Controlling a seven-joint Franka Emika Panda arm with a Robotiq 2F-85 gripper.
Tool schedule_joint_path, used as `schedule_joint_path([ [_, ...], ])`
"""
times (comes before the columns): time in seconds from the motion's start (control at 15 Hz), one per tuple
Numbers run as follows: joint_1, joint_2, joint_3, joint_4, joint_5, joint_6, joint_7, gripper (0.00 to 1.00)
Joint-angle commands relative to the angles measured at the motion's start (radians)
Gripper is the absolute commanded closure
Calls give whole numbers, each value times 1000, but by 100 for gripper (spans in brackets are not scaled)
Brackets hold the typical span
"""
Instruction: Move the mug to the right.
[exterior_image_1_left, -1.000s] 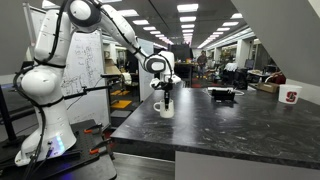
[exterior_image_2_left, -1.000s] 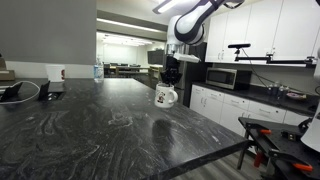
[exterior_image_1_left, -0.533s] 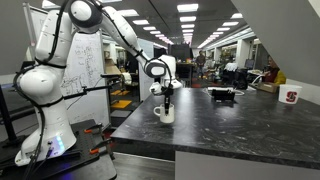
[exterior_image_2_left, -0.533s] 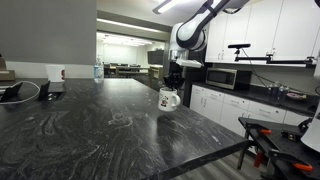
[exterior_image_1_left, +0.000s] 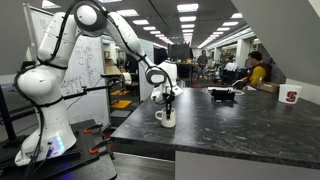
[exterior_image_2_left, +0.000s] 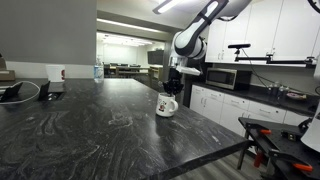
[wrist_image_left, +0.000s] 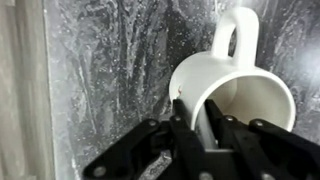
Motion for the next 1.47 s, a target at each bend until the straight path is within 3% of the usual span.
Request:
schedule_joint_path([
  [0.0, -21, 4, 24, 6, 36, 21, -53, 93],
  [0.07, -18, 4, 21, 8, 28, 20, -52, 47],
  [0.2, -10, -3, 16, 6, 16, 2, -41, 39],
  [0.53, 32, -66, -10, -27, -49, -14, -2, 2],
  [0.8, 90, -184, -60, -74, -201, -91, 83, 0],
  [1.0, 97, -327, -28, -123, -202, -211, 80, 0],
  [1.27, 137, -473, 25, -105, -272, -476, 203, 0],
  [1.4, 146, -522, 60, -99, -309, -537, 230, 0],
])
